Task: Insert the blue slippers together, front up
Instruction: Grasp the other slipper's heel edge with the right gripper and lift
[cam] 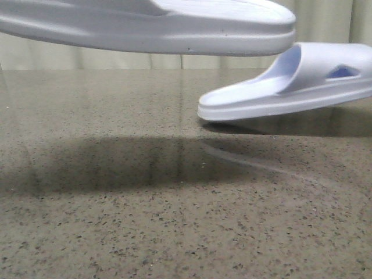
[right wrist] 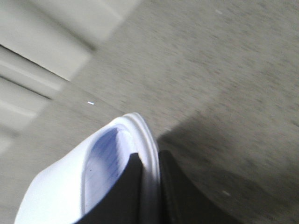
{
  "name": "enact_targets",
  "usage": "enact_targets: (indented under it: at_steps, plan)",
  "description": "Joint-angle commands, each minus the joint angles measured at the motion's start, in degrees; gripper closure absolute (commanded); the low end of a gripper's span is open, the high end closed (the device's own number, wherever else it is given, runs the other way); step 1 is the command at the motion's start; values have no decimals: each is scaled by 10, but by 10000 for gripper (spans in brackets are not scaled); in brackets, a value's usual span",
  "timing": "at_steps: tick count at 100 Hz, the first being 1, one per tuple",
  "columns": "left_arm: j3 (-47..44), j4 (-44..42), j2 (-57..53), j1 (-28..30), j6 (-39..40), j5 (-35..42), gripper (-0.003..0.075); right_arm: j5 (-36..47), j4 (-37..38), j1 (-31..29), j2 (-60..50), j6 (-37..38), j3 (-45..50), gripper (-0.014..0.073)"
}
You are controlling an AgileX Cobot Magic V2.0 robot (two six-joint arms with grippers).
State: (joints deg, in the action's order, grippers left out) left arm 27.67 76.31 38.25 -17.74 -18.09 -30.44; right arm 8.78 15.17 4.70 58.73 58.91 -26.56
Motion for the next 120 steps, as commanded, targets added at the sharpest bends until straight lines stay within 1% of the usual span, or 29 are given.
enact_targets:
  at_steps: [1,15,22,40,54,61,76,83,99,111,120]
  plan:
    - [21,29,-2,-5,0,4,704,113,5,-4,-7,-3,-17,700]
    - [21,30,-2,-5,0,4,704,188,-6,-4,-7,-3,-17,700]
    - [21,30,-2,-5,0,4,704,212,-20,-4,-7,-3,-17,700]
    - [21,30,-2,-5,0,5,704,222,-43,-4,-32,-3,-17,688]
    - [21,30,-2,-5,0,6,704,219,-50,-4,-83,-3,-17,687]
    - [21,30,-1,-5,0,9,704,195,-50,-4,-117,-3,-17,687]
    - [21,32,1,-5,0,20,704,89,-50,-4,-199,18,-17,687]
    - [21,35,6,-5,0,20,704,52,-52,-4,-234,18,-17,687]
    - [21,58,20,-5,0,16,704,-29,-52,-1,-295,45,-17,688]
    - [21,64,34,-5,0,4,704,-82,-55,23,-319,46,-17,688]
    - [21,75,41,-5,0,-4,704,-104,-62,48,-323,46,-17,688]
